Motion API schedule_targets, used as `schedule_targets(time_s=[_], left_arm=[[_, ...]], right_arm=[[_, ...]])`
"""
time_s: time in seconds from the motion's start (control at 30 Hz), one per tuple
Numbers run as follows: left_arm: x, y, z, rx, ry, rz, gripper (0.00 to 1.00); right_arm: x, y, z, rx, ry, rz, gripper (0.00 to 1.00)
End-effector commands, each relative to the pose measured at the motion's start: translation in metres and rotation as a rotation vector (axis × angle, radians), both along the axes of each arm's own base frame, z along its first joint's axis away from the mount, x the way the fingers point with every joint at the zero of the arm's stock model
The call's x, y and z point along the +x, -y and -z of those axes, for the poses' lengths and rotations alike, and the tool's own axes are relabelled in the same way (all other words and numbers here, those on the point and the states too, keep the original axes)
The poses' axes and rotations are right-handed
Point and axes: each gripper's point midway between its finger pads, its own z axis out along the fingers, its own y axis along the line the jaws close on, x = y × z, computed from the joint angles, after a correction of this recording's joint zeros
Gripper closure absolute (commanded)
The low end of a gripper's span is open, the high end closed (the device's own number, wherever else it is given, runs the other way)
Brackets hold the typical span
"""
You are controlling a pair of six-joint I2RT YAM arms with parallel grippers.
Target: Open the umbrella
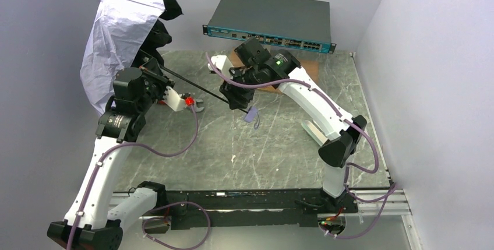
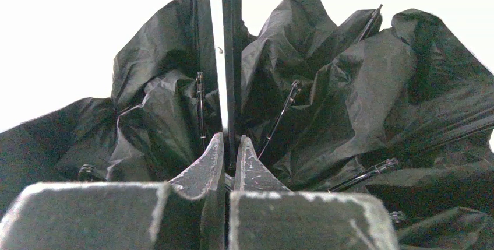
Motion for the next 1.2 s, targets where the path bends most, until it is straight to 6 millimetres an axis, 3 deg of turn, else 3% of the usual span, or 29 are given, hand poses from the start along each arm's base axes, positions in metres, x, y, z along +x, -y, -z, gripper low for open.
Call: schedule_targets(time_s=[0.0, 0.07, 0.17, 0.3, 0.33, 0.37, 0.4, 0.5, 0.6, 0.67, 0.83, 1.0, 1.17], left_arm=[[0.0, -0.001, -0.045, -0.033, 0.149, -0.007, 1.0], [0.0, -0.003, -0.048, -0.051, 0.151, -0.02, 1.0], [0.002, -0.007, -0.049, -0.06, 0.159, -0.042, 1.0], [0.009, -0.018, -0.049, -0.048, 0.194, -0.092, 1.0], [0.011, -0.021, -0.048, -0.043, 0.203, -0.11, 1.0], [0.013, -0.024, -0.049, -0.041, 0.215, -0.124, 1.0], [0.016, -0.026, -0.047, -0.037, 0.22, -0.138, 1.0], [0.025, -0.034, -0.044, -0.015, 0.244, -0.192, 0.98], [0.033, -0.039, -0.042, 0.001, 0.266, -0.218, 0.8], [0.04, -0.041, -0.04, 0.007, 0.272, -0.236, 0.73], [0.058, -0.056, -0.036, 0.001, 0.284, -0.296, 0.72], [0.069, -0.101, -0.032, 0.025, 0.292, -0.412, 0.72], [0.07, -0.168, -0.039, 0.064, 0.324, -0.554, 0.74]], right_arm=[[0.001, -0.008, -0.001, 0.011, 0.002, 0.009, 0.54], [-0.007, -0.001, 0.016, -0.031, -0.023, -0.013, 0.55], [-0.016, 0.012, 0.042, -0.099, -0.059, -0.032, 0.68], [-0.028, 0.017, 0.045, -0.116, -0.088, -0.088, 0.75], [-0.028, 0.016, 0.043, -0.109, -0.085, -0.095, 0.79], [-0.028, 0.015, 0.042, -0.104, -0.083, -0.099, 0.93], [-0.027, 0.014, 0.04, -0.099, -0.079, -0.101, 1.0], [-0.028, 0.011, 0.031, -0.075, -0.068, -0.124, 1.0], [-0.03, 0.009, 0.016, -0.033, -0.036, -0.148, 1.0], [-0.03, 0.008, 0.01, -0.016, -0.018, -0.159, 1.0], [-0.033, 0.01, 0.002, -0.009, -0.002, -0.174, 1.0], [-0.036, 0.022, 0.003, -0.036, 0.008, -0.15, 1.0], [-0.043, 0.038, 0.011, -0.073, 0.02, -0.136, 1.0]])
